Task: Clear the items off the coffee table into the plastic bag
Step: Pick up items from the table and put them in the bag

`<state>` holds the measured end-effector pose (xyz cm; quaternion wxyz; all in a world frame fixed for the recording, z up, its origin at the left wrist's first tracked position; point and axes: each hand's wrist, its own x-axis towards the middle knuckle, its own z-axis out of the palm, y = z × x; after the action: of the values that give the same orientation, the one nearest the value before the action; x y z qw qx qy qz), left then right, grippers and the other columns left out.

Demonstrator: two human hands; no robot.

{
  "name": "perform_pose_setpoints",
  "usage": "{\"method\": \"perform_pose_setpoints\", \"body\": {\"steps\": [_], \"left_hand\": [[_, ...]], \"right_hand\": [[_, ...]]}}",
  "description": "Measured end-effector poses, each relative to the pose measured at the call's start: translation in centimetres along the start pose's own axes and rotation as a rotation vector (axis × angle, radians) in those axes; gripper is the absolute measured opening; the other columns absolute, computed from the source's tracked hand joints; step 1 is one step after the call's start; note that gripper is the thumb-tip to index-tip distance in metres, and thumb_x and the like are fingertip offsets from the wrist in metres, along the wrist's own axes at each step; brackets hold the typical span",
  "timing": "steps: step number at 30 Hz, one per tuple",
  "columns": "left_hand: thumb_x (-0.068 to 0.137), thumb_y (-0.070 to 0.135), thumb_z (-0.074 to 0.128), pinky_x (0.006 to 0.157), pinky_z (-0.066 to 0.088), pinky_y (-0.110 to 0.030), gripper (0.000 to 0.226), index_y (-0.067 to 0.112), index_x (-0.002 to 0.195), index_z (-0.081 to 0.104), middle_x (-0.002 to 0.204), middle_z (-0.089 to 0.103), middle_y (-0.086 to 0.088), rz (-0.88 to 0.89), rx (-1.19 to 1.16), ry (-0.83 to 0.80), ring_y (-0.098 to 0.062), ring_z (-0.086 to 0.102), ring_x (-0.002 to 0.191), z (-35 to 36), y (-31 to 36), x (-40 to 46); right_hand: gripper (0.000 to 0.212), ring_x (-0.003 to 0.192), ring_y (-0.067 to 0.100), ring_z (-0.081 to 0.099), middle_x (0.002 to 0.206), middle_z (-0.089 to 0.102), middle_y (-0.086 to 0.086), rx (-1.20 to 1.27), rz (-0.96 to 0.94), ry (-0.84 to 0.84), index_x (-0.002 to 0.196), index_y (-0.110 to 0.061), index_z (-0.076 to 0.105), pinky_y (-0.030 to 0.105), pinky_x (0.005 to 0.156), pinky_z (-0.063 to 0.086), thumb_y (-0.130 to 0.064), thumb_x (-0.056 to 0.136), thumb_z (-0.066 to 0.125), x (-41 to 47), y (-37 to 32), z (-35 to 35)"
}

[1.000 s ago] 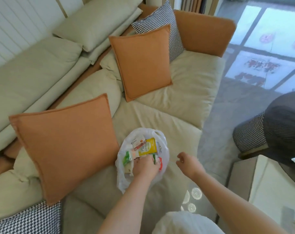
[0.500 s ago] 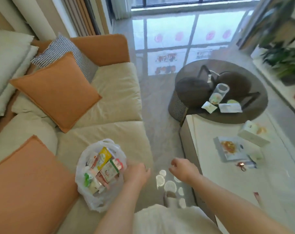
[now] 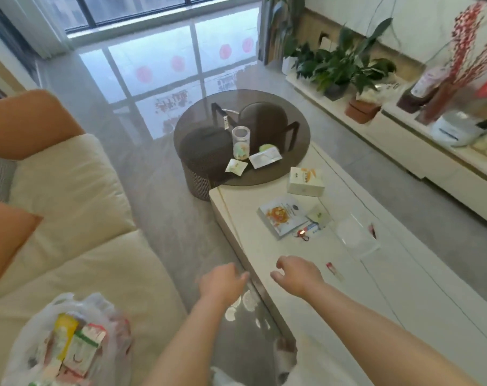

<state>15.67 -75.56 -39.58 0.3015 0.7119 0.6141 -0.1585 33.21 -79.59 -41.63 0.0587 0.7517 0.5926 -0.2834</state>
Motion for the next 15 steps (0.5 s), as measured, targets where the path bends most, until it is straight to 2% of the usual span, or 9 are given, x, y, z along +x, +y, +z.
{"method": "perform_pose_setpoints", "body": {"steps": [7, 15], "left_hand": [[0.093, 0.052, 0.04, 0.086, 0.048, -0.031, 0.044, 0.022, 0.12, 0.058, 0.118, 0.065, 0.004, 0.094, 0.014, -0.044, -0.018, 0.06, 0.108, 2.0, 10.7, 2.8], [0.093, 0.055, 0.038, 0.086, 0.048, -0.031, 0.048, 0.024, 0.125, 0.056, 0.121, 0.062, 0.005, 0.204, 0.097, -0.107, -0.016, 0.058, 0.111, 4.0, 18.2, 7.1]], "right_hand": [[0.043, 0.114, 0.021, 0.056, 0.125, 0.059, -0.001, 0.093, 0.169, 0.008, 0.125, -0.02, 0.053, 0.034, 0.089, 0.045, -0.045, 0.092, 0.042, 0.3, 11.5, -1.8], [0.038, 0.11, 0.021, 0.057, 0.119, 0.061, 0.0, 0.27, 0.411, -0.005, 0.121, -0.019, 0.055, 0.029, 0.084, 0.044, -0.041, 0.092, 0.045, 0.7, 20.1, -2.6]]}}
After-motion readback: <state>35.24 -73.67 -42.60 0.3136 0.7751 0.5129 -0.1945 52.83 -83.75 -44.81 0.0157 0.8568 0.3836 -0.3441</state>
